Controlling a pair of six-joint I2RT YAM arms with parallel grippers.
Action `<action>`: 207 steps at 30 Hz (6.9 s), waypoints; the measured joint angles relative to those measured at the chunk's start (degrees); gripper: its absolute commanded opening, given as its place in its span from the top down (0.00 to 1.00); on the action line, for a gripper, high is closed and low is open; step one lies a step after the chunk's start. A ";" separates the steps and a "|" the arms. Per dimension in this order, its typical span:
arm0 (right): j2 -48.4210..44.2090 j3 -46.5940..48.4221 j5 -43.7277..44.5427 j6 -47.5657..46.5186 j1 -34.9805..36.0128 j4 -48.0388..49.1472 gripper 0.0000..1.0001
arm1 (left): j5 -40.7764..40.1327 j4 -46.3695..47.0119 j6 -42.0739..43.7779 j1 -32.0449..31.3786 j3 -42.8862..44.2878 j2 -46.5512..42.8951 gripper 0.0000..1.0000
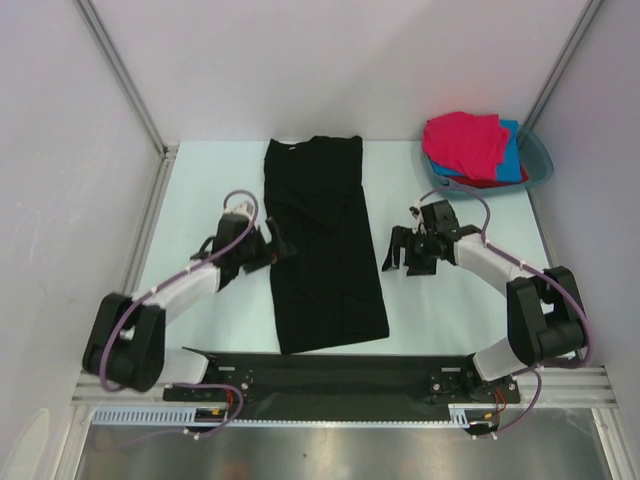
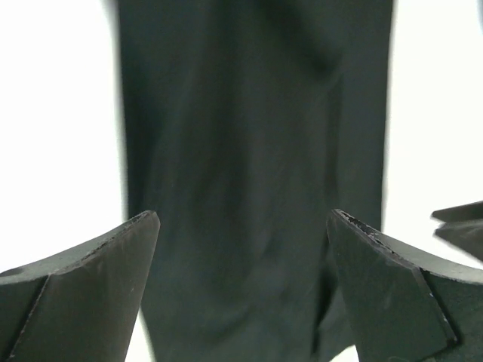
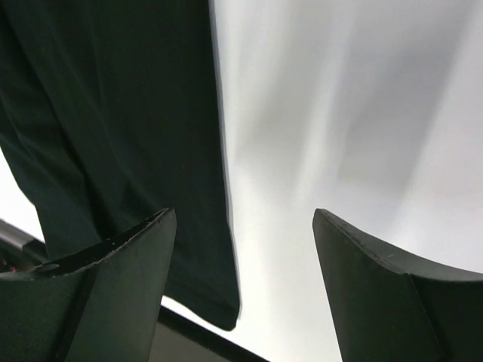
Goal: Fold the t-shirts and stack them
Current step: Fold the tshirt
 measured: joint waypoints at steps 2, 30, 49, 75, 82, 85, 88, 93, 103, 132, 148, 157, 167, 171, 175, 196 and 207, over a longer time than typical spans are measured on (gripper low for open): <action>-1.92 -2.69 -1.25 0.74 -0.02 0.39 0.21 | -0.70 -1.03 -1.42 -0.50 -6.91 -5.60 0.00; -17.79 -25.79 -9.55 17.77 12.24 9.25 0.25 | -0.15 -5.18 -18.97 -14.95 -33.64 -39.36 0.06; -13.49 -26.69 -5.11 22.67 17.40 14.14 1.00 | -1.97 3.30 -26.40 -25.20 -37.20 -31.89 0.93; -45.29 -28.13 0.98 30.97 30.01 -12.55 1.00 | 3.08 -25.75 -25.86 -26.47 -33.31 -51.04 0.99; -36.33 -23.08 5.27 28.15 30.12 -13.51 1.00 | 1.49 -28.83 -24.74 -26.49 -23.65 -44.94 0.96; -30.75 -19.02 8.15 25.31 30.10 -13.38 1.00 | -0.72 -29.88 -23.02 -26.49 -18.82 -40.92 0.95; -25.75 -14.82 10.71 22.10 29.42 -13.20 1.00 | -3.78 -31.17 -20.92 -26.47 -14.05 -36.50 0.93; -20.41 -9.46 12.44 16.39 24.63 -12.07 1.00 | -6.80 -31.12 -17.49 -24.72 -8.81 -30.64 0.92; -7.19 5.22 10.97 5.62 14.10 -7.13 1.00 | -5.66 -25.53 -8.61 -12.61 0.50 -16.09 0.91; 28.63 36.81 2.82 -4.42 2.97 -3.58 0.79 | 3.80 -16.94 2.86 2.45 27.98 24.90 0.51; 31.54 46.84 3.39 -6.38 -0.70 -3.06 0.39 | 5.49 -11.47 3.63 9.57 37.51 27.10 0.21; 25.44 39.21 -1.05 -4.00 0.11 -5.38 0.86 | 11.26 -8.00 1.05 4.48 20.72 16.13 0.30; 22.43 34.01 -0.48 -3.30 7.67 -6.80 1.00 | 13.79 -9.29 1.18 -3.52 14.38 15.72 0.35; 22.91 33.33 0.11 -3.08 8.81 -7.32 1.00 | 13.94 -8.92 1.18 -3.54 14.38 16.24 0.36; 24.26 33.22 0.96 -2.89 8.76 -7.19 1.00 | 13.90 -8.81 1.20 -3.69 14.95 18.67 0.35; 33.62 39.52 5.57 -4.07 8.17 -7.74 1.00 | 7.23 -14.29 5.29 -3.78 33.57 30.86 0.34; 37.92 51.39 7.26 -5.51 5.22 -8.09 0.96 | 1.16 -17.40 7.80 -2.64 39.95 32.79 0.31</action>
